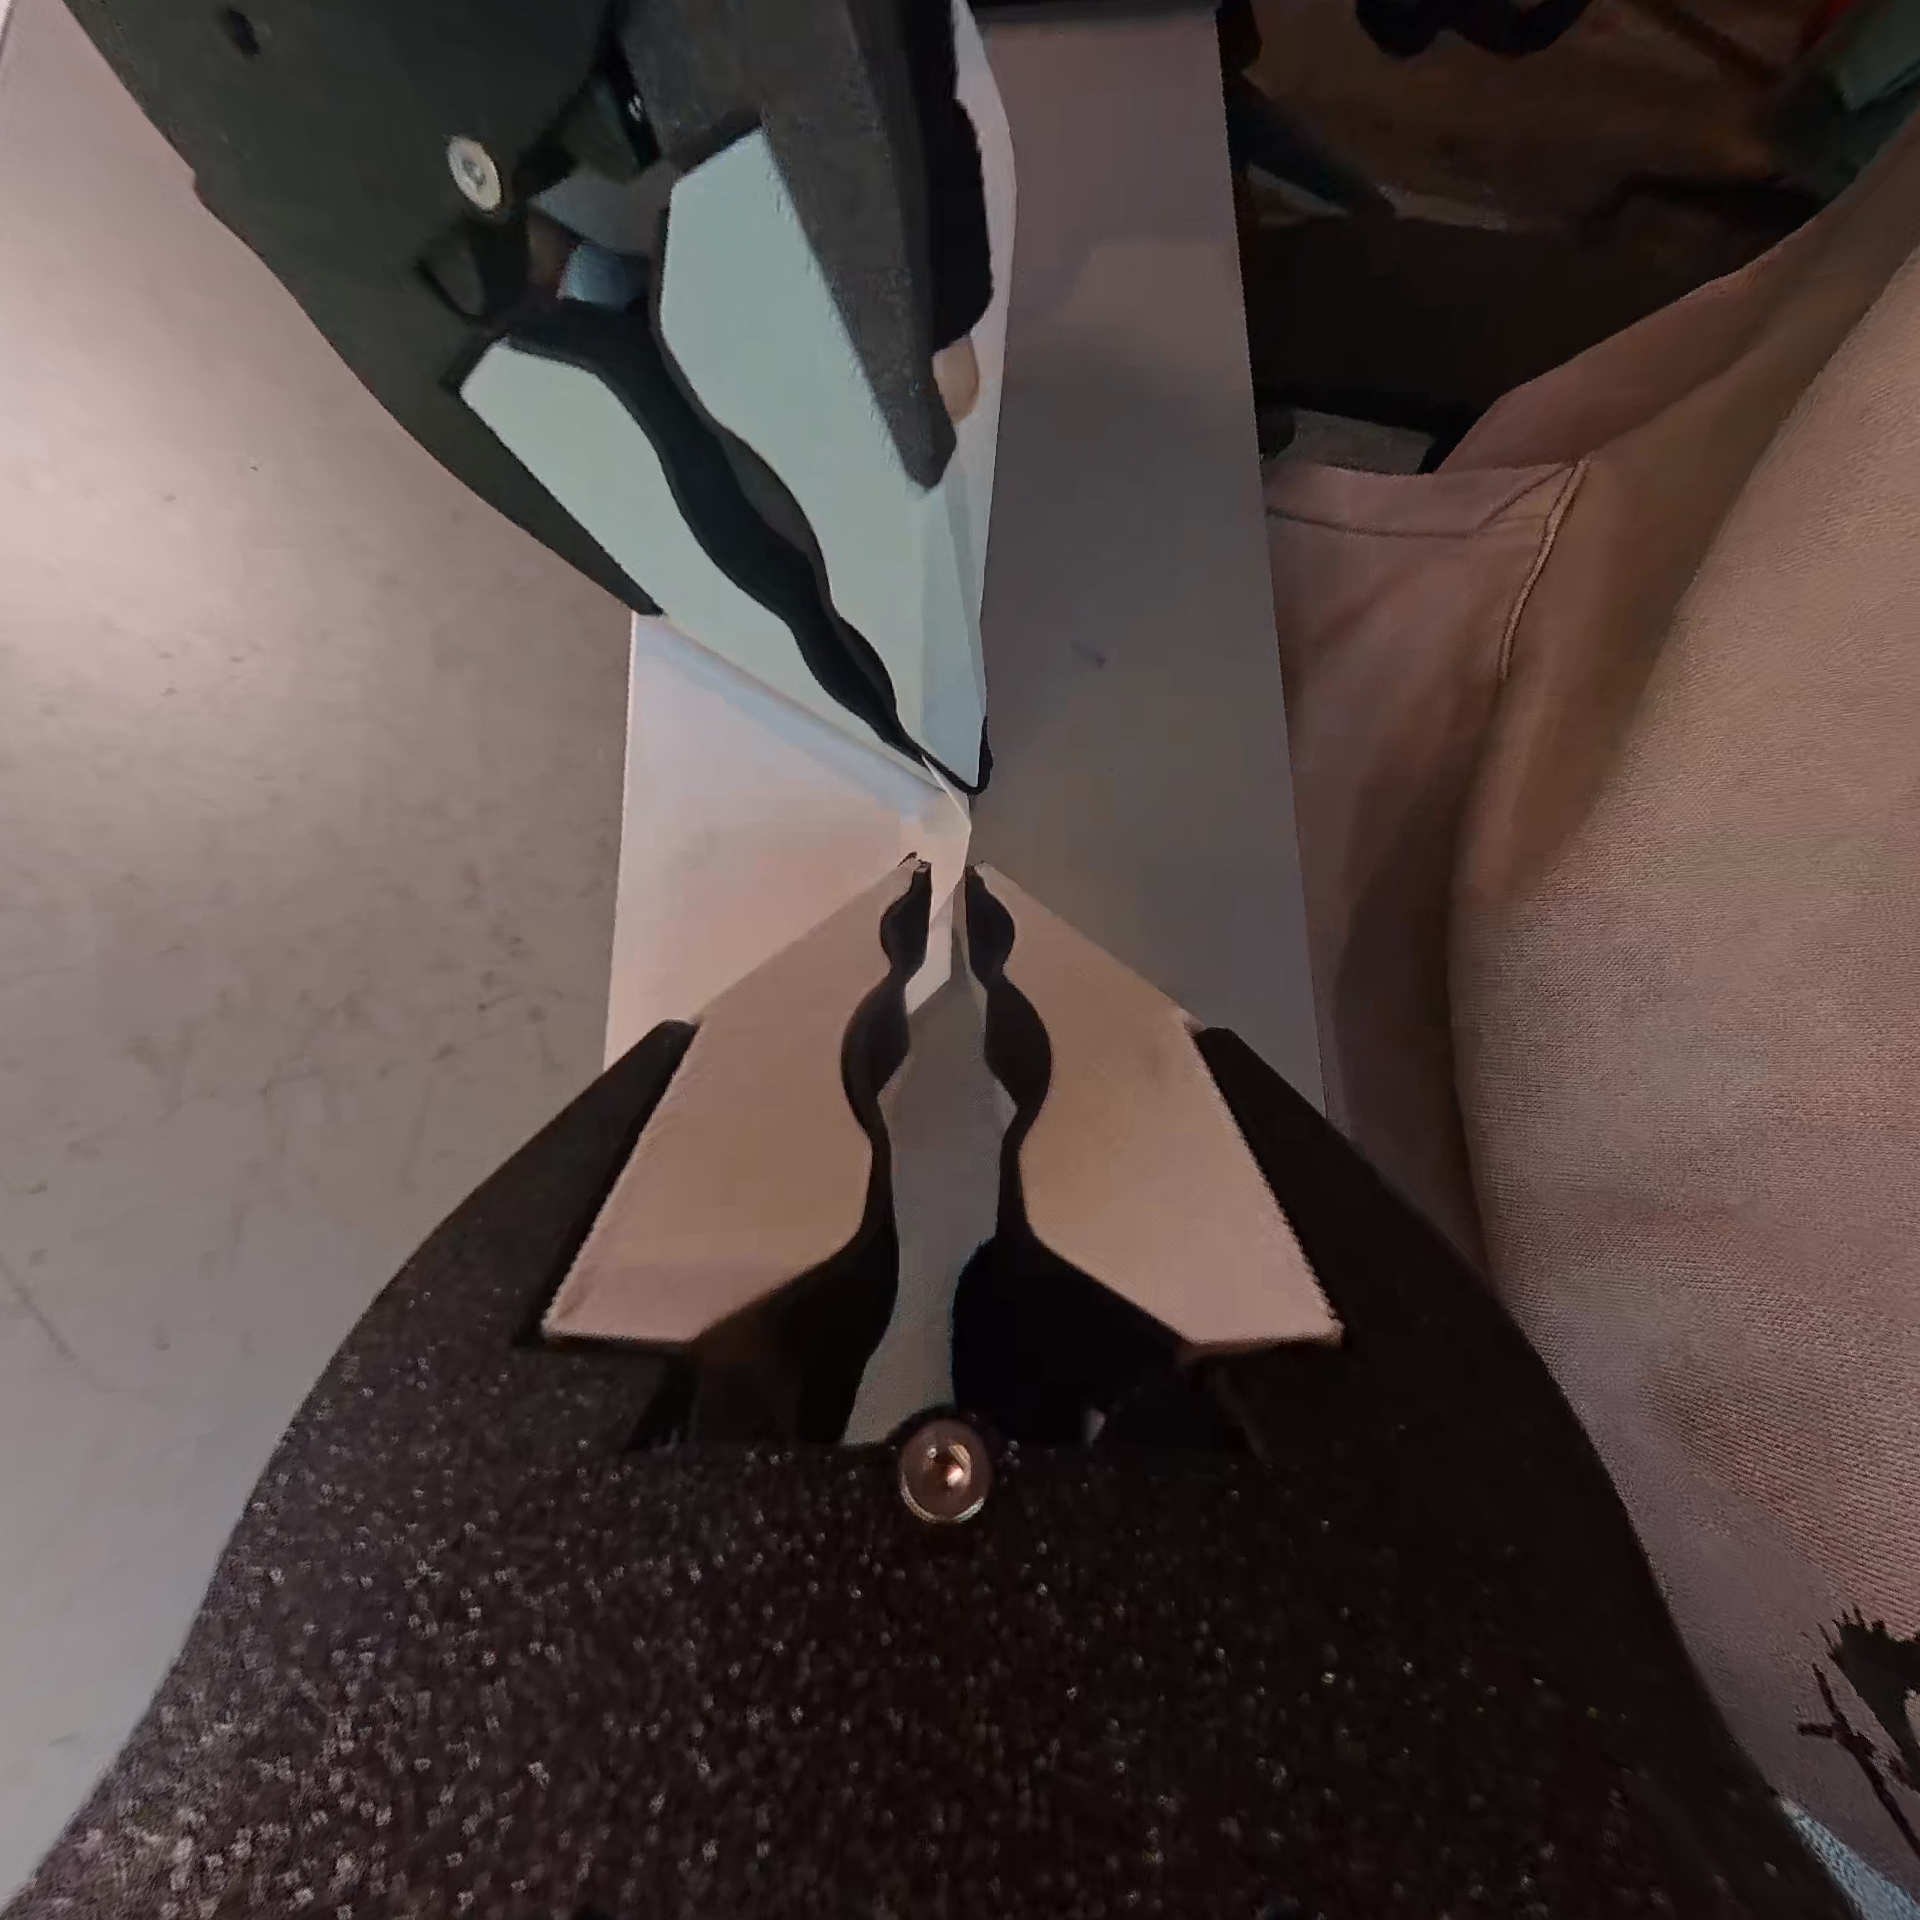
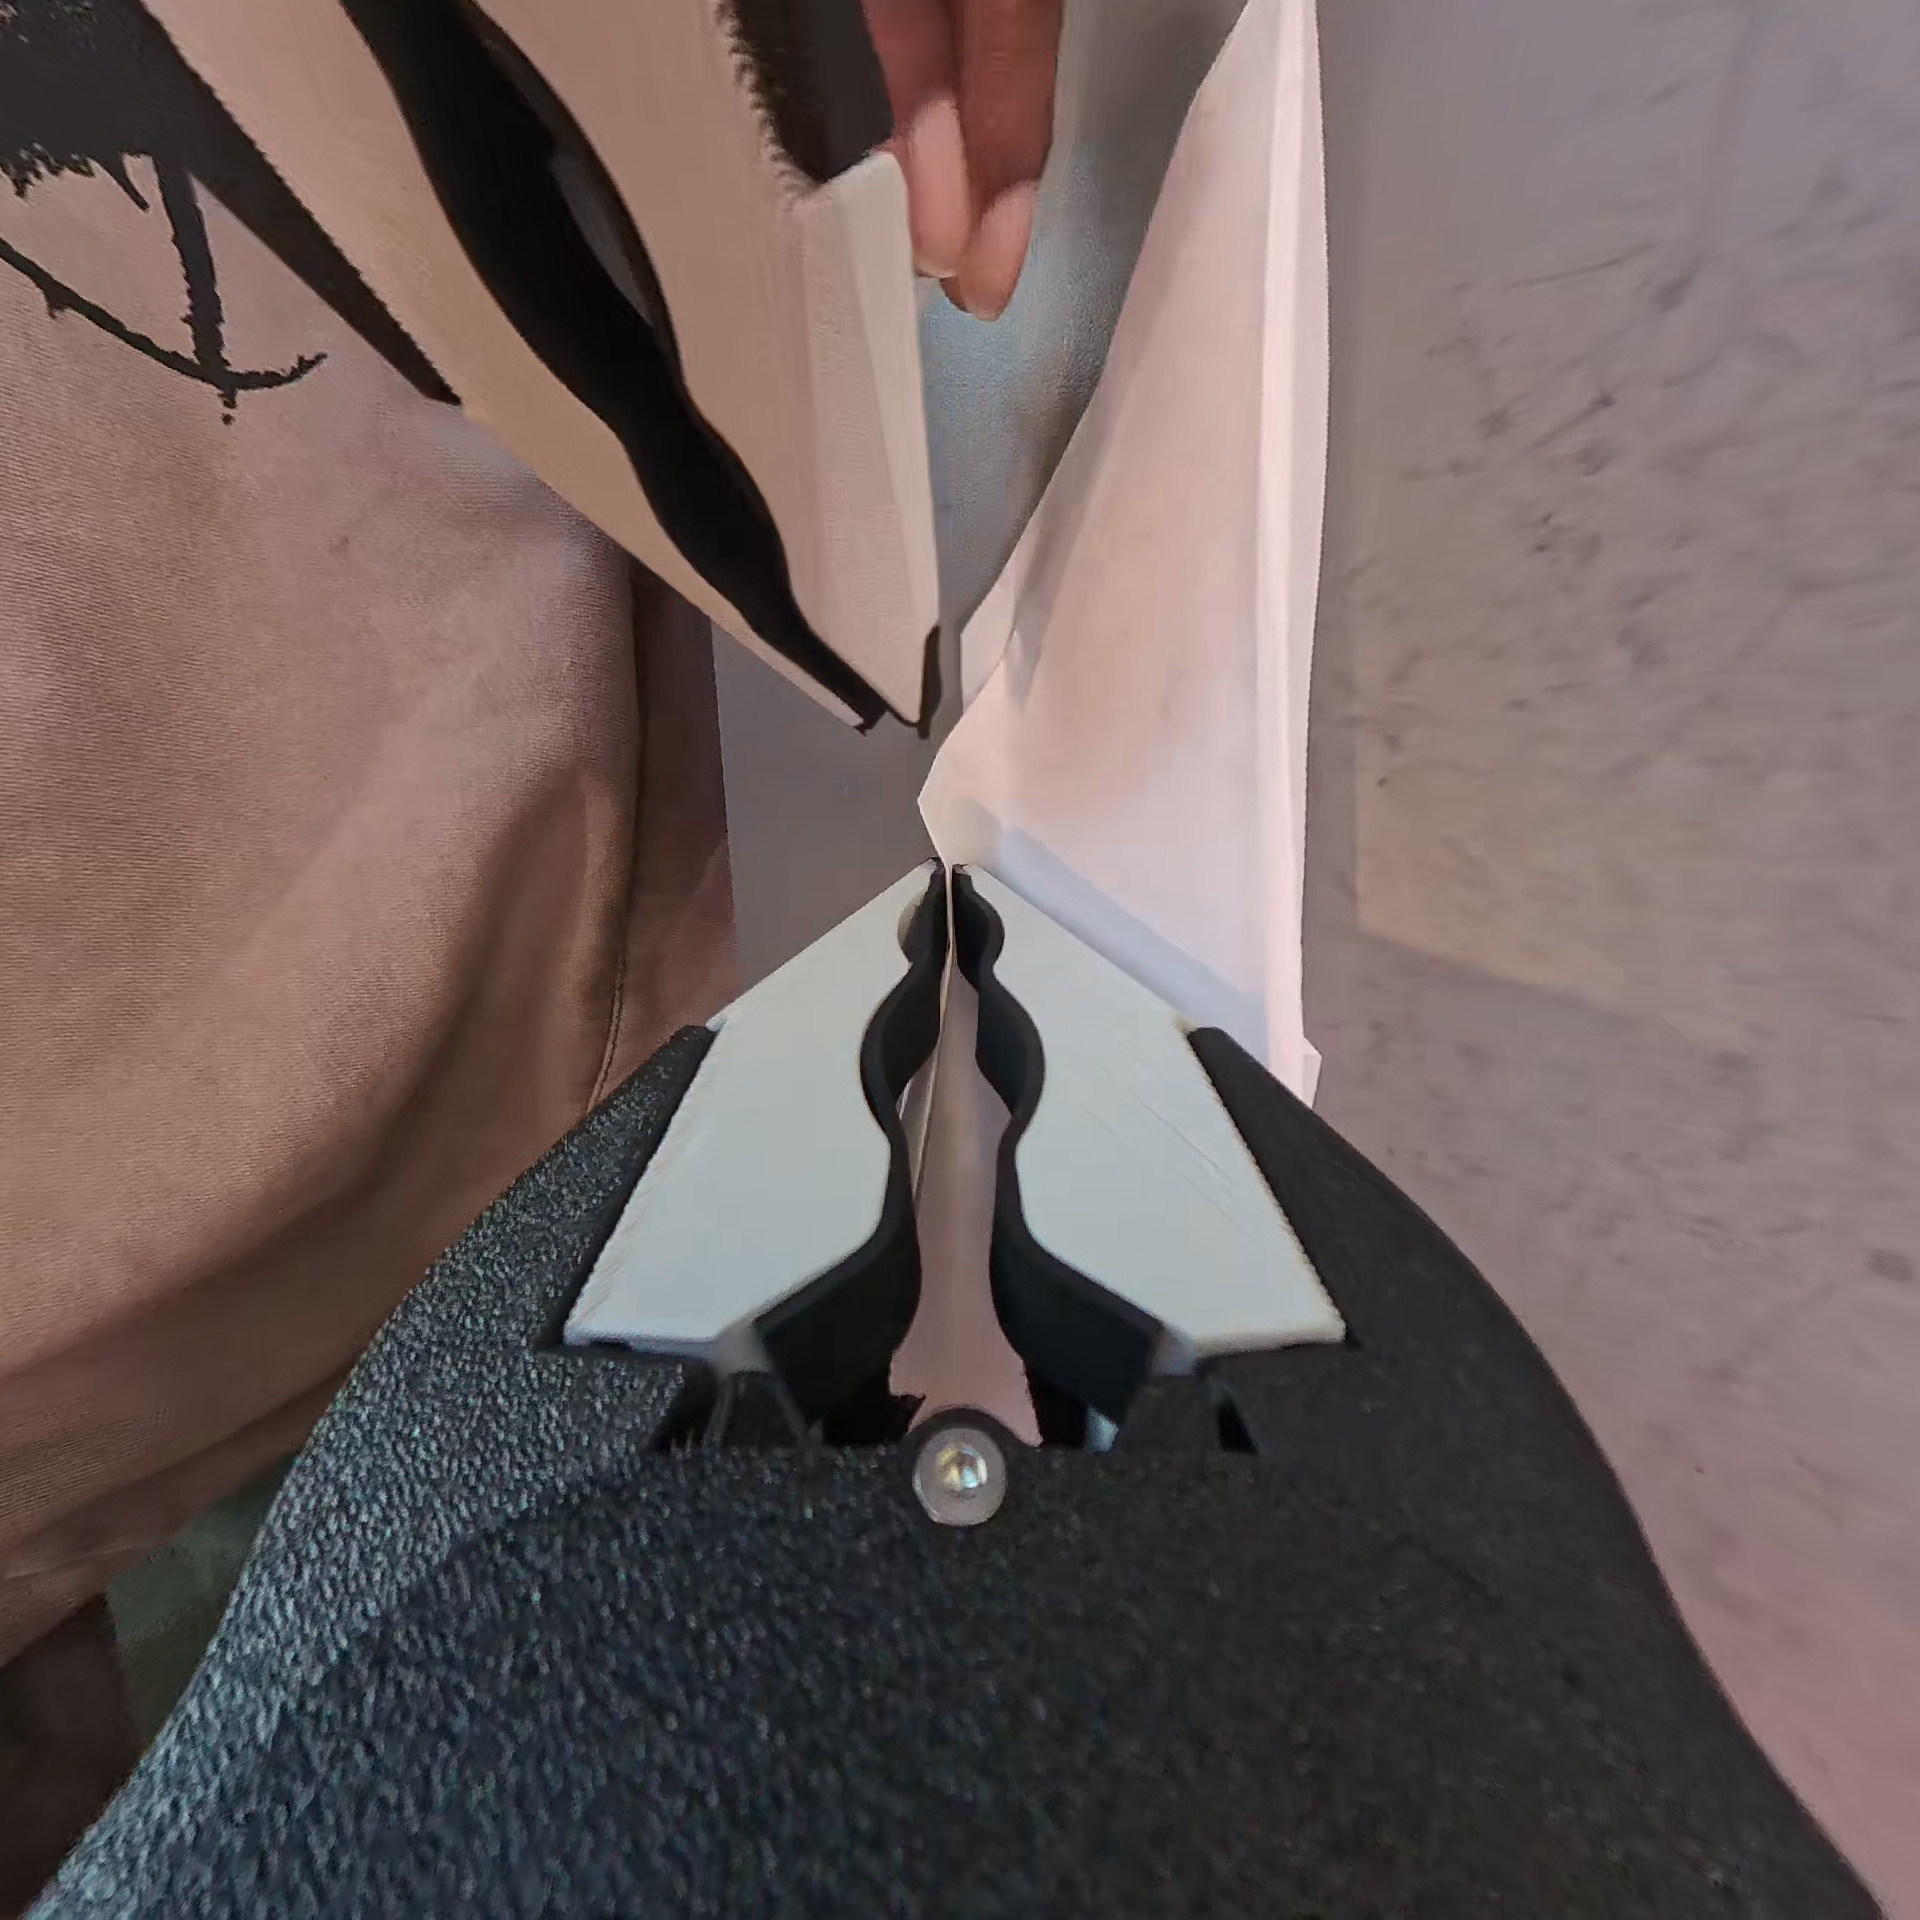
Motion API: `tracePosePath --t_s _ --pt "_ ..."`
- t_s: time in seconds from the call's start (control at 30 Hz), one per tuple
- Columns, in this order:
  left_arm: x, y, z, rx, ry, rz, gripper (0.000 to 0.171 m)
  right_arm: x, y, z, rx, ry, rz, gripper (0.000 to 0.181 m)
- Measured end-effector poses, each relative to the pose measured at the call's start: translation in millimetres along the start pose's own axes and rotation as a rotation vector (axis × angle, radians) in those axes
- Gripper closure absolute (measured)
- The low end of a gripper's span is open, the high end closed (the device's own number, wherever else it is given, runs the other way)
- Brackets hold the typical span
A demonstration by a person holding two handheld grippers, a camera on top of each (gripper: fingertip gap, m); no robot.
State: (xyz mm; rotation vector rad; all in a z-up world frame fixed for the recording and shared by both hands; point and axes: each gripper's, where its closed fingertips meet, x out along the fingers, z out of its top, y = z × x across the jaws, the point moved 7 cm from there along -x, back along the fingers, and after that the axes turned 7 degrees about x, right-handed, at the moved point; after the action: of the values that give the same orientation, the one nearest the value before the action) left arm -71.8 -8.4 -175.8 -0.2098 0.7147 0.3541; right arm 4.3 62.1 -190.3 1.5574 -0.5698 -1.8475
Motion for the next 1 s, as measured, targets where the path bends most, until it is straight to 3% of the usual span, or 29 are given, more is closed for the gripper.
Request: tracePosePath --t_s 0.17,0.53,1.0 --pt "13.5 -0.7 -1.0 0.029 0.077 0.019 0.169 -0.4 -2.3 0.3 0.012 0.009 0.027 0.181" --pt "17.4 6.3 -3.5 -0.179 0.121 -0.067 0.171 -1.8 -5.3 -1.8 0.045 -0.009 0.068 0.181" --pt "18.8 5.5 -0.2 -0.157 0.155 -0.038 0.171 -8.3 -0.4 -4.9 -0.129 -0.035 -0.123 0.181"
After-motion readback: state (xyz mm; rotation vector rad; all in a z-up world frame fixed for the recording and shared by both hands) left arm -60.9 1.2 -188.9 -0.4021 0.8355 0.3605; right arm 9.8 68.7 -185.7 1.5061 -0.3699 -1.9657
